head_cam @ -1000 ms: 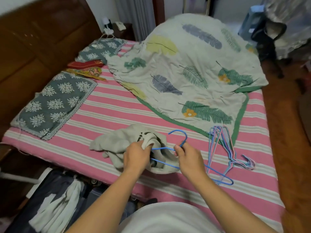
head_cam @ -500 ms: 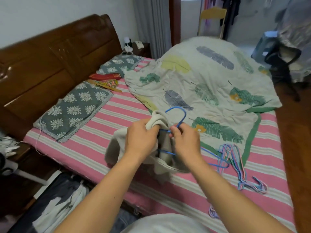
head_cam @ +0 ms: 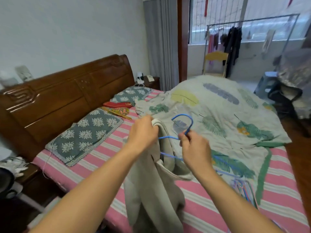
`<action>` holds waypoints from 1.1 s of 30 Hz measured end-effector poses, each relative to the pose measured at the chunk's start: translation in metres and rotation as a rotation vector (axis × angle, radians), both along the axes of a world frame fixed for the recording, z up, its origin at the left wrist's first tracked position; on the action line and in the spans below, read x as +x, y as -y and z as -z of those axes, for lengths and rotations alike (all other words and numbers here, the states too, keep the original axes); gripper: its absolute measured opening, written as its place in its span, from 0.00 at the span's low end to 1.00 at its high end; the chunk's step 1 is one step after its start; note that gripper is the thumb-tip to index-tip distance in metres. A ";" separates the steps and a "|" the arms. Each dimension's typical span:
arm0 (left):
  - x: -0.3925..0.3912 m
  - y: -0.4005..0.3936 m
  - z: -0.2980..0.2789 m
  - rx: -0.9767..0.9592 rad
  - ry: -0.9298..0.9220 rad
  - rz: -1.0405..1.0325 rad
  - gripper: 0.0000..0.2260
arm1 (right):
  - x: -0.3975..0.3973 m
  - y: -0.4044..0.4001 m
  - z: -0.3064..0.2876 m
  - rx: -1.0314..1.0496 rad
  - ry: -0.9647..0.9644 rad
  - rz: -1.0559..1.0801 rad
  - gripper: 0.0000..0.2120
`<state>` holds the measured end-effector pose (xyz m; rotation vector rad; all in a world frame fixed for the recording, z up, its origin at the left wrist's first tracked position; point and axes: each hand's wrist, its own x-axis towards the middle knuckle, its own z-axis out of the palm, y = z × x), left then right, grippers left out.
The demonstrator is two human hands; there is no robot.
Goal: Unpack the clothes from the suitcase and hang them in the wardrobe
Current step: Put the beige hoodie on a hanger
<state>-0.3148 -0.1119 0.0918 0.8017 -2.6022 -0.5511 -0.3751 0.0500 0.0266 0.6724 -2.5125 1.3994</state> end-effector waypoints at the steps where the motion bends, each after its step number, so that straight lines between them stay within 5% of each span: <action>1: 0.001 -0.012 0.003 0.055 -0.051 -0.005 0.07 | 0.002 0.004 0.013 0.073 0.098 -0.021 0.10; 5: 0.010 -0.051 0.025 0.306 -0.221 0.109 0.09 | 0.000 -0.004 0.039 -0.122 0.293 -0.029 0.13; 8: 0.042 -0.060 0.044 0.360 -0.161 0.340 0.23 | -0.014 -0.028 0.033 -0.426 0.364 0.003 0.12; 11: 0.083 -0.030 0.066 -0.035 -0.463 0.047 0.24 | -0.023 -0.052 0.039 -0.631 0.429 0.019 0.15; 13: 0.095 0.004 0.082 -0.048 -0.365 -0.157 0.26 | -0.028 -0.064 0.041 -0.711 0.466 0.017 0.17; 16: 0.089 0.038 0.099 0.382 -0.150 -0.076 0.16 | -0.031 -0.068 0.030 -0.700 0.445 -0.027 0.16; 19: 0.084 0.055 0.092 0.372 -0.059 0.028 0.07 | -0.032 -0.067 0.016 -0.656 0.383 -0.082 0.15; 24: 0.078 0.031 0.060 0.440 -0.186 0.227 0.13 | -0.031 -0.066 0.014 -0.666 0.341 -0.058 0.14; 30: 0.081 0.060 0.008 0.059 -0.406 0.035 0.13 | -0.024 -0.076 0.030 -0.703 0.332 -0.046 0.12; 33: 0.074 0.069 -0.045 -0.172 -0.012 0.052 0.24 | -0.011 -0.070 0.036 -0.726 0.363 -0.072 0.11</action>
